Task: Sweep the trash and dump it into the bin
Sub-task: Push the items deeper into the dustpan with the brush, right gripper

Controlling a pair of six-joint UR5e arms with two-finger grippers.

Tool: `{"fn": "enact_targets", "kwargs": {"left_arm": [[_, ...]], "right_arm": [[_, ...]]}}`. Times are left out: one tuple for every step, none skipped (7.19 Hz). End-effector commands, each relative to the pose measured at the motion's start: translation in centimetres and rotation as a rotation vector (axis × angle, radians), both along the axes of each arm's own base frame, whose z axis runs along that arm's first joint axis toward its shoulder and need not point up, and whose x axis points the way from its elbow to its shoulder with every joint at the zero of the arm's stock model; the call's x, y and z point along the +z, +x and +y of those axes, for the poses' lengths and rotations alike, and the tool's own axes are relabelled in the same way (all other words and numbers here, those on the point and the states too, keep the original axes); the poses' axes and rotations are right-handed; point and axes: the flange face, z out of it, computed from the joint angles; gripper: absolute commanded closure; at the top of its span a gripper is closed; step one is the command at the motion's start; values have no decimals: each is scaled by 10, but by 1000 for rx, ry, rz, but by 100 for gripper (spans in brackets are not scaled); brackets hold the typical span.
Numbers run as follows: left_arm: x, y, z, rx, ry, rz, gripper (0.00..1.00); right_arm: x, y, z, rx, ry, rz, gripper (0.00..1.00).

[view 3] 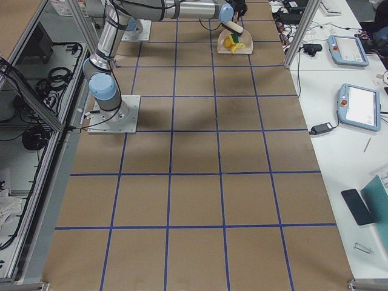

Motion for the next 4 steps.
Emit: {"fn": "enact_targets", "kwargs": {"left_arm": [[-2, 0, 1, -1, 3, 2, 74], [-2, 0, 1, -1, 5, 3, 74], [-2, 0, 1, -1, 5, 3, 74], [-2, -1, 1, -1, 4, 9, 74]], "right_arm": [[18, 1, -2, -14, -18, -31, 100], [33, -2, 2, -13, -29, -35, 100], [39, -5, 3, -17, -35, -28, 100], [36, -10, 1, -16, -24, -9, 100]]}}
